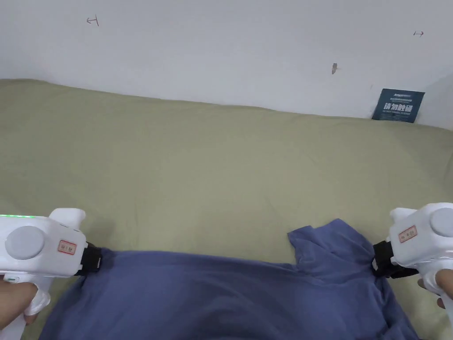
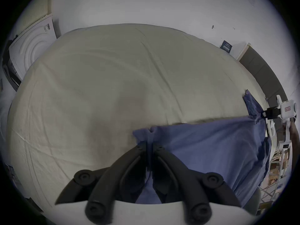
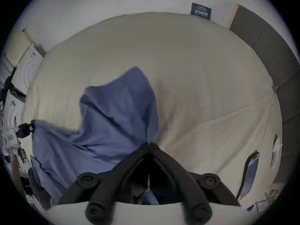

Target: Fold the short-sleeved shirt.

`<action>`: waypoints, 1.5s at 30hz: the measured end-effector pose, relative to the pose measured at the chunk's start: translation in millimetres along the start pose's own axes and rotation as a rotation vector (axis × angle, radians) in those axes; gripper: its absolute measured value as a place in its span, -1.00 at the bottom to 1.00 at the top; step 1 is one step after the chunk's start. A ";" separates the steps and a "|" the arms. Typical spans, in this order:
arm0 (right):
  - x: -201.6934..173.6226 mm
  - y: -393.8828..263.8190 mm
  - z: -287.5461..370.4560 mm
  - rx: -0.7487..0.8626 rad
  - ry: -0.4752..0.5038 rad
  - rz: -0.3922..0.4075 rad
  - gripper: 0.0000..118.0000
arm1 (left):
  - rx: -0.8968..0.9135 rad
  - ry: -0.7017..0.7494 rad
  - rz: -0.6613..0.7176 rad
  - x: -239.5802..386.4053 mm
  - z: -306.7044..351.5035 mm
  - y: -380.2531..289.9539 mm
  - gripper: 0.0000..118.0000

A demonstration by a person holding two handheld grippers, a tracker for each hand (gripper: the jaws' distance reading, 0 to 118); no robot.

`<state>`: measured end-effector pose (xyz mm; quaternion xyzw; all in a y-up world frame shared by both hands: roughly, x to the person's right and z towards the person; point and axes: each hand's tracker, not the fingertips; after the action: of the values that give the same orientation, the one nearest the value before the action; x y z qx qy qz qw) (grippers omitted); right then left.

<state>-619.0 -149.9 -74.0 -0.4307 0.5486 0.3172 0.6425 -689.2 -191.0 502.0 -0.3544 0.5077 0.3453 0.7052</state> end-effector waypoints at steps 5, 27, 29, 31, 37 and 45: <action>-18.9 -18.8 72.5 0.131 0.043 0.079 -1.00 | 0.137 -0.042 -0.057 -3.9 51.4 -2.4 -0.86; -1.5 -280.9 140.8 0.072 0.080 0.050 -1.00 | 0.058 -0.121 -0.015 -31.1 151.6 -248.0 -0.86; 1.3 -286.3 131.1 0.051 0.062 0.033 -1.00 | 0.046 -0.128 0.003 -33.2 145.0 -258.3 -0.86; 9.8 -292.6 125.2 0.035 0.046 -0.008 -1.00 | 0.053 -0.128 0.023 -34.8 141.9 -260.5 -0.86; 17.9 -298.0 104.0 -0.057 -0.018 -0.064 -0.81 | 0.093 -0.085 0.044 -37.0 144.5 -271.1 -0.30; 0.3 -288.1 203.9 0.342 0.026 -0.083 -0.11 | 0.408 -0.089 0.146 -13.8 228.7 -252.8 0.23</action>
<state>-277.3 -89.3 -9.7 -0.3414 0.5847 0.1867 0.7118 -370.7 -127.2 606.3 -0.1510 0.5596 0.3007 0.7574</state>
